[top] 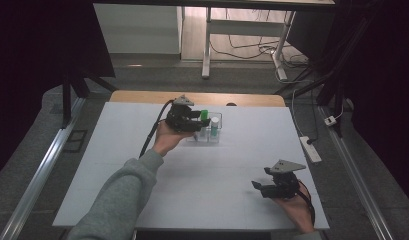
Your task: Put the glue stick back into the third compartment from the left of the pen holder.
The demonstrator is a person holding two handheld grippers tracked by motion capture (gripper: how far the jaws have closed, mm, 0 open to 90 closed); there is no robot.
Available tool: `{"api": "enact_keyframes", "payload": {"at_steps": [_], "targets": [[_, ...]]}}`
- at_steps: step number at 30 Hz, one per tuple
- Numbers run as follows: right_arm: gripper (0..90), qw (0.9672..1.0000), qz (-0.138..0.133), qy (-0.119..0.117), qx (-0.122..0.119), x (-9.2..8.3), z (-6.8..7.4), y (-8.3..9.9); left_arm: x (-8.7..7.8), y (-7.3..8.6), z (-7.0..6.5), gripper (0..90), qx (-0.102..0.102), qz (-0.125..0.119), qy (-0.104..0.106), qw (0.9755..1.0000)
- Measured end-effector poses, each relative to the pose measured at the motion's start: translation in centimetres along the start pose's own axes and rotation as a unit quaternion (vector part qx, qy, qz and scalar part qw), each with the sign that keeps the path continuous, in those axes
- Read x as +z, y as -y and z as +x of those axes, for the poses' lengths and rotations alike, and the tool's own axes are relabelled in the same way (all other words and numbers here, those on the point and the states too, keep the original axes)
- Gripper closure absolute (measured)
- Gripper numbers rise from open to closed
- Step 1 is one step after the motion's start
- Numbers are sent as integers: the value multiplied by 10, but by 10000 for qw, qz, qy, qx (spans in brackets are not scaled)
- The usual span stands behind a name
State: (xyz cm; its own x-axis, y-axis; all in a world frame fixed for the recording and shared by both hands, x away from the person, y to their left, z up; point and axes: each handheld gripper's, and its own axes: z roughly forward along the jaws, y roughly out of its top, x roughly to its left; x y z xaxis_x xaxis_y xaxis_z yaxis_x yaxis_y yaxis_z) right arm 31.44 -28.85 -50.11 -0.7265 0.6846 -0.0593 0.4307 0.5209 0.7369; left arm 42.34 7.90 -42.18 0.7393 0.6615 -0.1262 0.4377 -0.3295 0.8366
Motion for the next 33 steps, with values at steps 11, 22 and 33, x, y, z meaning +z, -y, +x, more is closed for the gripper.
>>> {"api": "enact_keyframes", "payload": {"at_steps": [11,22,33], "targets": [[275,10000,21,5,14,1,-1,1,-33,37,-4,420,105,51,-17,9999],[275,10000,28,23,38,1,-1,1,-66,78,-9,379,81,52,-178,9998],[274,10000,26,46,54,0,-3,1,-95,118,-15,367,17,126,-222,9997]]}}
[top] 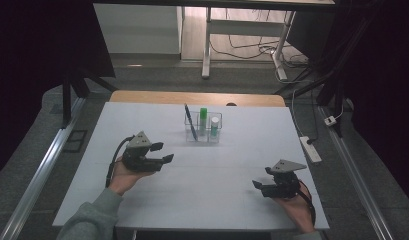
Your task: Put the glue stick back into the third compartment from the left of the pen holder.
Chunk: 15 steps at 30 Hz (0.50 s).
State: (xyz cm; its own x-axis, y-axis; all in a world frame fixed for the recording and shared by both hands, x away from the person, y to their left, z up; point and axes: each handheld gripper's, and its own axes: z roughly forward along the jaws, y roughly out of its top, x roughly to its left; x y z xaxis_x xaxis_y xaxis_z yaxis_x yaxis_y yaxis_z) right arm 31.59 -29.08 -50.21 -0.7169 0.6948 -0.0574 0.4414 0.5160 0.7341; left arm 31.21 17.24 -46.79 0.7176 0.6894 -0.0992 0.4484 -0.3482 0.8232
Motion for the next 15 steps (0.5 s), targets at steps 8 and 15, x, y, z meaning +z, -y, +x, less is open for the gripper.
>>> {"api": "enact_keyframes", "payload": {"at_steps": [8,15], "targets": [[274,10000,-31,21,33,-1,-2,1,-14,29,-3,363,-118,52,21,9999],[274,10000,-30,27,43,-2,-3,1,-21,55,-4,358,-114,233,-37,9997]]}}
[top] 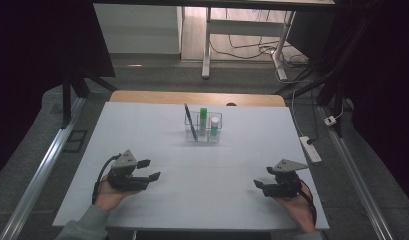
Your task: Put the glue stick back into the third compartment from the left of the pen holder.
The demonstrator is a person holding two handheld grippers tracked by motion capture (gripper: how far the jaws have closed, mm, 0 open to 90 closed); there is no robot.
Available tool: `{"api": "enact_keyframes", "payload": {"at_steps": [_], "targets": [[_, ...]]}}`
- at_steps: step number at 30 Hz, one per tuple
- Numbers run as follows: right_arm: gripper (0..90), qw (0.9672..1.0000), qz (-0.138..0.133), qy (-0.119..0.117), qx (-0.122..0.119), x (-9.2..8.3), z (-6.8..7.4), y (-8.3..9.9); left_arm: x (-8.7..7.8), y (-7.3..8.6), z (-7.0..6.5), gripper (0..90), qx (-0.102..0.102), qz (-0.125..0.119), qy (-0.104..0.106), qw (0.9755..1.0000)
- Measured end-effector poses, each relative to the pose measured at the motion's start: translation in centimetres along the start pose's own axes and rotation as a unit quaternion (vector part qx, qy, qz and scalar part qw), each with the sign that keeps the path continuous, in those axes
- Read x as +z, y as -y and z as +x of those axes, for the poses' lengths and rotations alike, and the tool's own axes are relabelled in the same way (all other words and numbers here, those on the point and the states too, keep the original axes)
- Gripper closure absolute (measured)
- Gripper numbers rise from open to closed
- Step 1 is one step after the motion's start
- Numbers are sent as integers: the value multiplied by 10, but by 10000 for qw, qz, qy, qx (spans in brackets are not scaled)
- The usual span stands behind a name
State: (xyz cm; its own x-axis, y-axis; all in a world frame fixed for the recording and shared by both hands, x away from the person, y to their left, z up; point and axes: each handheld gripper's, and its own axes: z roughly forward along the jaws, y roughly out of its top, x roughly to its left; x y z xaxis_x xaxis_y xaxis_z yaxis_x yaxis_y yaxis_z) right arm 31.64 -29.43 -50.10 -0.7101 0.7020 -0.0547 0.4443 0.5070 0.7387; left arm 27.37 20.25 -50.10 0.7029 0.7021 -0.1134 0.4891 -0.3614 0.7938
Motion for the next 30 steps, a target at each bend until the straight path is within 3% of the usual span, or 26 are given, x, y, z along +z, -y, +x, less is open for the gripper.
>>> {"api": "enact_keyframes", "payload": {"at_steps": [8,13,30], "targets": [[273,10000,5,3,6,0,-1,0,-11,19,1,358,-62,33,-104,9999],[273,10000,-21,16,29,-1,-3,1,-16,22,-1,356,-20,-17,-116,9999],[275,10000,-89,31,20,-4,-5,2,-12,23,0,345,37,33,-133,9999]]}}
